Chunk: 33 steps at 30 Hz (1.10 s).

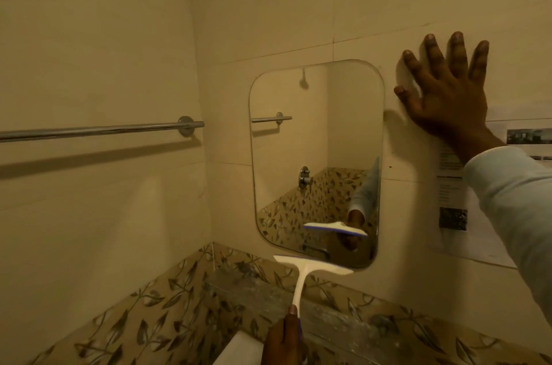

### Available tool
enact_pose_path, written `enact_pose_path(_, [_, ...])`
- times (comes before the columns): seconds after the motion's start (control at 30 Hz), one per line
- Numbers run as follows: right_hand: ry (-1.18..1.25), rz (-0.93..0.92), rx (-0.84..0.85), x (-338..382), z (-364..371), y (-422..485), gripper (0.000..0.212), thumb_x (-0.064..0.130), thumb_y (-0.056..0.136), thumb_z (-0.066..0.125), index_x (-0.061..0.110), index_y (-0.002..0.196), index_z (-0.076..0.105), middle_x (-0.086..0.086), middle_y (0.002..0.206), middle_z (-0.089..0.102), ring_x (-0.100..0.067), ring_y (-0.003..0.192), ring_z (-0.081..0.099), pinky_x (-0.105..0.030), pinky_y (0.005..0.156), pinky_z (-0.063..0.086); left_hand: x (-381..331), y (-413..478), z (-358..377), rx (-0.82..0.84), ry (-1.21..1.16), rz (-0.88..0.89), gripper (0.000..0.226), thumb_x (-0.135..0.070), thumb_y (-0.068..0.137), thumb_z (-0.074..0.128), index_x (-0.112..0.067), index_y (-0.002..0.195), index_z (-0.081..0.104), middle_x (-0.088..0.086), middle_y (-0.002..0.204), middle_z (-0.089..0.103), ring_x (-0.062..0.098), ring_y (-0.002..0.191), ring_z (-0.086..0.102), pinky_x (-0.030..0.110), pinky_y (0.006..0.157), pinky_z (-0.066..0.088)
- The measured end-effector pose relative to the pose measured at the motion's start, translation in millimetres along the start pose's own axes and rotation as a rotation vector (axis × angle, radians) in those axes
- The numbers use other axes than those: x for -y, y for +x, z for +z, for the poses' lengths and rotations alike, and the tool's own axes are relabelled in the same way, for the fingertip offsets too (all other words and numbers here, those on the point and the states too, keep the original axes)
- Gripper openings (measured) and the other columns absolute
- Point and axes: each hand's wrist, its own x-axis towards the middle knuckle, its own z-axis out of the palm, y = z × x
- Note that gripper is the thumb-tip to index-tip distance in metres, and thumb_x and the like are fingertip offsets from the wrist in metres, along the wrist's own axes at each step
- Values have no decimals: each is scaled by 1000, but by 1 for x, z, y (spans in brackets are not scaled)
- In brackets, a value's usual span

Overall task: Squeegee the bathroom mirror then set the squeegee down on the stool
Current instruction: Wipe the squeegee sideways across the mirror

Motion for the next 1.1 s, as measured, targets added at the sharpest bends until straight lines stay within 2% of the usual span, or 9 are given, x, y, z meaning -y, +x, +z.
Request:
enact_pose_path(0.07, [89,-11,16,-2,-7,0,77,73,105,23,36,171,10,-6,180,8,-37,165,-2,-71,126,-4,-12,-2,0,-58,-204,-235,48,-51,105,36,-14,105,67,-17,78,63,2,72,60,17,67,49])
enact_pose_path(0.17, [230,20,23,0,-22,-8,76,69,105,29,35,171,15,-6,179,12,-35,165,3,-69,128,-4,-38,-10,6,-123,-551,-359,49,-51,104,43,-8,99,66,4,52,55,18,41,51,22,40,39])
enact_pose_path(0.4, [162,-95,-113,51,-36,-73,67,52,105,41,23,165,35,-11,171,33,-37,156,31,-63,125,16,-101,-4,5,75,-917,-192,43,-52,85,59,-9,84,63,6,55,48,17,36,40,21,38,36])
enact_pose_path(0.5, [21,-164,-17,47,-43,-75,67,51,104,38,24,166,34,-13,172,29,-40,156,29,-62,122,17,-130,14,-12,37,-617,-29,47,-57,97,49,-12,105,59,0,57,49,13,41,39,23,39,34])
enact_pose_path(0.6, [-27,-56,50,27,-50,-57,68,49,103,36,25,167,33,-13,174,24,-42,157,24,-60,123,17,-180,40,-43,-61,-209,251,60,-80,85,42,-25,82,67,-8,54,55,7,41,46,23,41,37])
enact_pose_path(0.7, [10,120,47,5,-54,-31,68,49,101,35,28,166,31,-11,175,22,-41,158,20,-59,122,16,-245,80,-78,-199,290,582,81,-91,82,27,-20,61,58,-4,52,52,13,45,48,28,50,38])
enact_pose_path(0.83, [29,262,9,-14,-45,-13,65,56,105,29,32,166,27,-8,176,20,-38,159,17,-61,123,17,-333,138,-118,-337,876,822,90,-89,84,10,-18,66,62,-1,57,55,17,51,50,27,52,35])
enact_pose_path(0.97, [-111,233,-3,-19,-23,-17,73,65,105,23,32,170,19,-6,178,11,-42,160,14,-60,124,12,-396,165,-124,-383,1091,981,91,-84,85,-4,-25,66,63,-6,55,53,13,48,49,24,49,27])
enact_pose_path(1.1, [-102,244,-19,-20,-22,-13,75,67,106,21,27,170,19,-6,179,11,-43,161,15,-64,124,15,-417,180,-99,-357,1161,1075,66,-66,102,15,-26,63,52,-2,55,50,16,47,46,25,48,32])
